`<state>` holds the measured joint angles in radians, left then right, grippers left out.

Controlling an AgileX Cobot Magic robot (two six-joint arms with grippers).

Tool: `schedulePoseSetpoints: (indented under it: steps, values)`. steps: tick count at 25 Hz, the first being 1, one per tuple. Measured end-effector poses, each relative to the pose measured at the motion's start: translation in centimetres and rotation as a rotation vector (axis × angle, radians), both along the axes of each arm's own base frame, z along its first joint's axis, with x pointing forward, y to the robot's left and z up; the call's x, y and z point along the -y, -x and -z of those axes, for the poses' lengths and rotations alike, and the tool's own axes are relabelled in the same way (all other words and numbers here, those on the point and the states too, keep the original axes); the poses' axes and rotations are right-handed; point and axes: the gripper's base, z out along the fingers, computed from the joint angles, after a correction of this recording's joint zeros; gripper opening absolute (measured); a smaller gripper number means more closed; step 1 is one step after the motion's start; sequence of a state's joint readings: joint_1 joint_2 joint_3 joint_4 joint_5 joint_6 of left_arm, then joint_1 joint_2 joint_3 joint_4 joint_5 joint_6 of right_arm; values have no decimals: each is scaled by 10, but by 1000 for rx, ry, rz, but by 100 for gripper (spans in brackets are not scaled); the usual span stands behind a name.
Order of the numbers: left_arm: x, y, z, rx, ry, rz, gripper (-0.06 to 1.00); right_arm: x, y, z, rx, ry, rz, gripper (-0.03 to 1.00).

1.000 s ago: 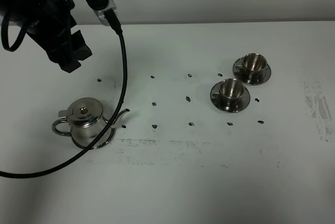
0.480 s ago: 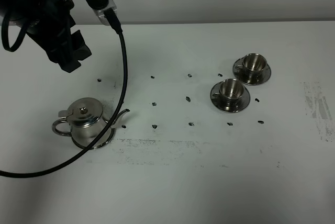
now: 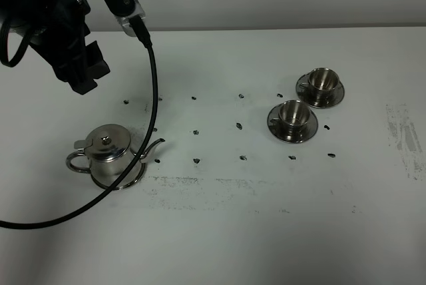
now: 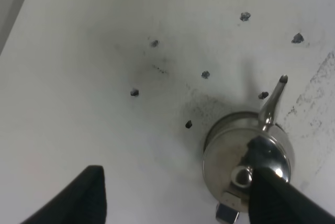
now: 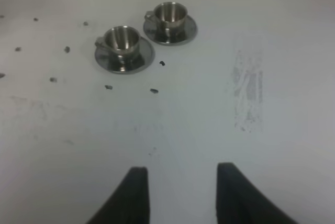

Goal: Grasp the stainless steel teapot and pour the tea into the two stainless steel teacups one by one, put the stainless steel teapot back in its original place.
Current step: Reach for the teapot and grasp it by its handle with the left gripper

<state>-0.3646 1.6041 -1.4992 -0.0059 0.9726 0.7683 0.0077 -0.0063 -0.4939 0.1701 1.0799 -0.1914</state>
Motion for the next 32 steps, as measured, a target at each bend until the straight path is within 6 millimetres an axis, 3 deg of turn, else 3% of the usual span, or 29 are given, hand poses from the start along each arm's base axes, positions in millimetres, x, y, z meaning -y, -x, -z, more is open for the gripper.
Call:
schedulePoseSetpoints:
  steps: [20,29,32]
  values:
    - [-11,8,7,-107,-138,-13,57,0,0,0,0,-4,-6,24]
    - [-26,18,54,-194,-201,59,57,0,0,0,0,-4,-6,24]
    - [-39,28,56,-200,-203,45,57,0,0,0,0,-5,-6,24]
